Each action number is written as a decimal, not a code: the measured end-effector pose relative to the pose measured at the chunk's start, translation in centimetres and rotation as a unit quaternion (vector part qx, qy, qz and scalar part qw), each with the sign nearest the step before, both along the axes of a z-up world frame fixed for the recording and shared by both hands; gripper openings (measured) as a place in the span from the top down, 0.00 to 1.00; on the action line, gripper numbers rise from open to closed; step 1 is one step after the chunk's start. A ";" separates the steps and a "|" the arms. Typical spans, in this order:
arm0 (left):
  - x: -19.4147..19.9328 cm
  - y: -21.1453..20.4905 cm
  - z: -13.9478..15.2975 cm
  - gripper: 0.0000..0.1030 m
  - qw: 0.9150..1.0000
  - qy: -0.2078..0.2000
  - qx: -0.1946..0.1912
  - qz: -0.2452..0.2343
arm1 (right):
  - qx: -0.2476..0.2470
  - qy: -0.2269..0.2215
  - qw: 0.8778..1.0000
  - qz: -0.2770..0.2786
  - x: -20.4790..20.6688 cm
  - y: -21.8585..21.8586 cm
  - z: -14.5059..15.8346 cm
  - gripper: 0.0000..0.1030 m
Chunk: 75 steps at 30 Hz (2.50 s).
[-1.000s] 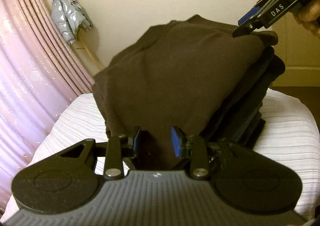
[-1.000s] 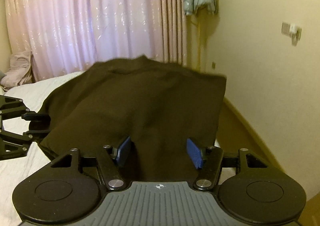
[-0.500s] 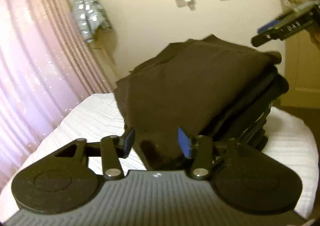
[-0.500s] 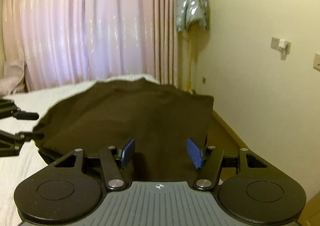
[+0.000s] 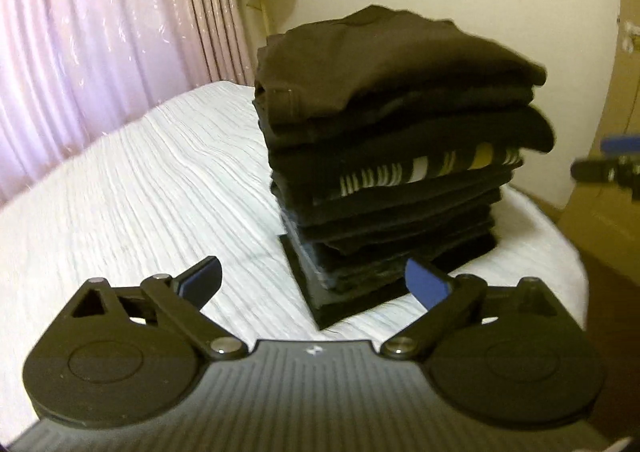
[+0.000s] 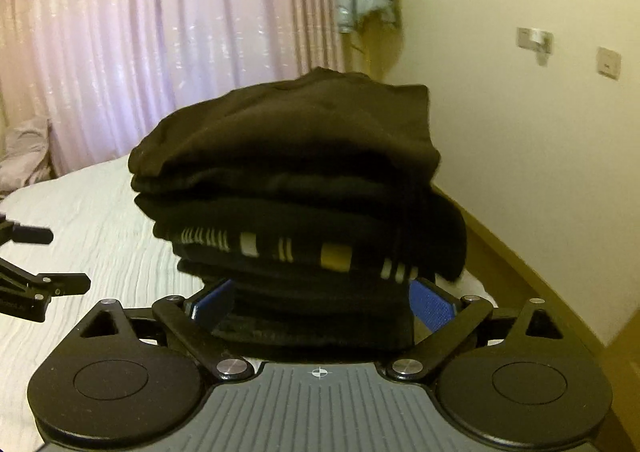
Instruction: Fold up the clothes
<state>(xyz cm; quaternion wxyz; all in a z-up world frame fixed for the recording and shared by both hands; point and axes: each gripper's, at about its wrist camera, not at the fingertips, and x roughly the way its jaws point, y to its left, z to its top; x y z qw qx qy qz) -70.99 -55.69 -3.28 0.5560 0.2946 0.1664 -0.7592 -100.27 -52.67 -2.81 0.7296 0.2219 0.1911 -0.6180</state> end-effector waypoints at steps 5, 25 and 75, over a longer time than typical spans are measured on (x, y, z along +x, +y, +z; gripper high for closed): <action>2.1 2.5 0.2 0.06 0.999 0.030 0.016 -0.043 | 0.019 -0.012 0.998 -0.064 2.6 4.5 0.2 0.06; 3.8 11.7 1.6 0.05 0.999 0.027 0.013 -0.013 | 0.054 -0.006 0.991 -0.120 9.0 13.1 1.5 0.06; -1.9 10.9 -1.0 0.05 0.994 0.005 0.092 0.057 | 0.121 -0.009 0.989 -0.086 5.1 11.7 -1.4 0.06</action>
